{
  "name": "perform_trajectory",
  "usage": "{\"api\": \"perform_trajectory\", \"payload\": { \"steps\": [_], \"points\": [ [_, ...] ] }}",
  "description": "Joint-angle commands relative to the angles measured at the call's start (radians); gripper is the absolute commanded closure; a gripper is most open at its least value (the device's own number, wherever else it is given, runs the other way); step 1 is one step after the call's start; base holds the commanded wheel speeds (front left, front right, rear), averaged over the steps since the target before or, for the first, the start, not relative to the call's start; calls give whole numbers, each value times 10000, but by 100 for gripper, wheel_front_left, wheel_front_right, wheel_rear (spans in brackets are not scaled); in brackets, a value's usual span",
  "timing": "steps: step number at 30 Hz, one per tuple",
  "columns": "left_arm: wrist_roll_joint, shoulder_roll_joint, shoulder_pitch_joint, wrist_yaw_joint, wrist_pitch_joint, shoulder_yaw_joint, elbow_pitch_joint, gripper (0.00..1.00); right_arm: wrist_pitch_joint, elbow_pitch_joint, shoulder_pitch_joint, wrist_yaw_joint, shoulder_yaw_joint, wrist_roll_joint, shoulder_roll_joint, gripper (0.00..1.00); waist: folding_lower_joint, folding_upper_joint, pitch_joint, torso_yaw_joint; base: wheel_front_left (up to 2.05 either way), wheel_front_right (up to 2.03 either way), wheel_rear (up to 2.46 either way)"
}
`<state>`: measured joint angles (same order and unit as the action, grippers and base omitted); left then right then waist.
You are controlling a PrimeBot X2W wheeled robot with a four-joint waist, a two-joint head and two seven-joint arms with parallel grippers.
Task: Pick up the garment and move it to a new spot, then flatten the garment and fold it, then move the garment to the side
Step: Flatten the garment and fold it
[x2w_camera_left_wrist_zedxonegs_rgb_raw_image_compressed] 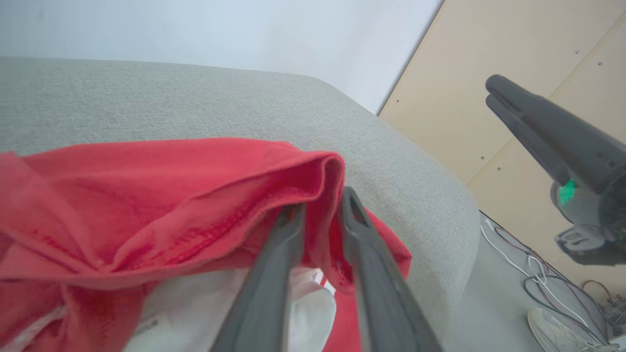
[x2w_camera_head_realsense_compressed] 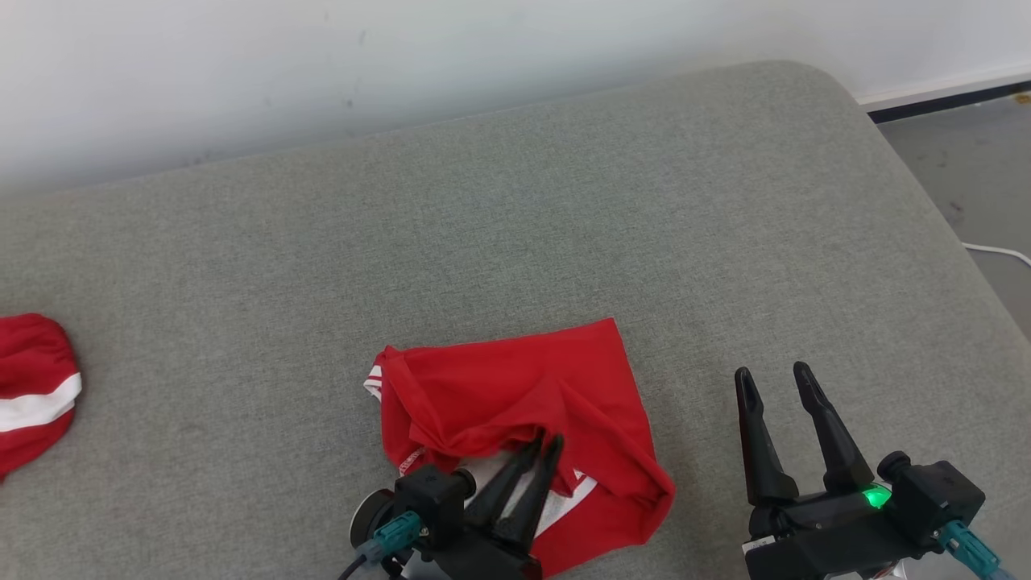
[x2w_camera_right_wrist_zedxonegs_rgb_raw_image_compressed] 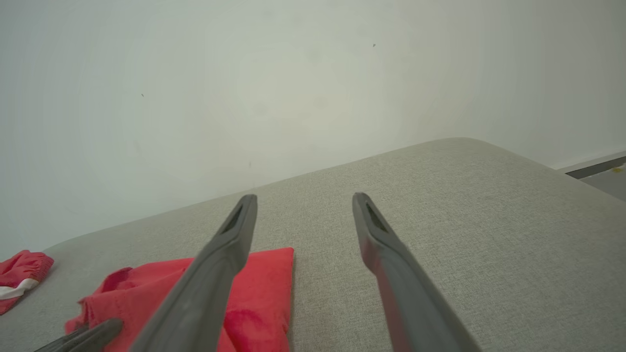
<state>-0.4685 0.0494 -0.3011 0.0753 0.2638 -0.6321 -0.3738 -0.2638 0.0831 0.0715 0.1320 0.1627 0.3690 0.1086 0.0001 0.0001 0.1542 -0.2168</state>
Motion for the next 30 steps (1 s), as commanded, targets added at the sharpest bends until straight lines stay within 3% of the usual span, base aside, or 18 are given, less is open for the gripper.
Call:
{"api": "perform_trajectory", "payload": {
  "steps": [1, 8, 12, 20, 30],
  "points": [
    [-26, 18, -102, -27, 3, -11, 57, 100, -4, 25, 19, -28, -40, -51, -29, 0, -1, -1, -38, 72, 0, 0, 0],
    [418, 44, 188, 28, 5, 348, 303, 100, -3, 27, -230, -28, -332, -91, -19, 0, -1, -1, -256, 428, 0, 0, 0],
    [623, 358, 650, 114, 3, 661, 582, 100, -3, 50, -419, -28, -449, -105, -29, 0, -1, -1, -432, 637, 0, 0, 0],
    [397, 1037, 1835, 38, -229, 737, 1533, 100, -2, 95, -759, -28, -684, 10, 64, 0, -1, -1, -683, 1080, 0, 0, 0],
    [81, 1224, 2771, -114, -325, 668, 1487, 100, -2, 277, -761, -28, -592, 105, 196, 0, -1, -1, -799, 1245, 0, 0, 0]
  ]
}}
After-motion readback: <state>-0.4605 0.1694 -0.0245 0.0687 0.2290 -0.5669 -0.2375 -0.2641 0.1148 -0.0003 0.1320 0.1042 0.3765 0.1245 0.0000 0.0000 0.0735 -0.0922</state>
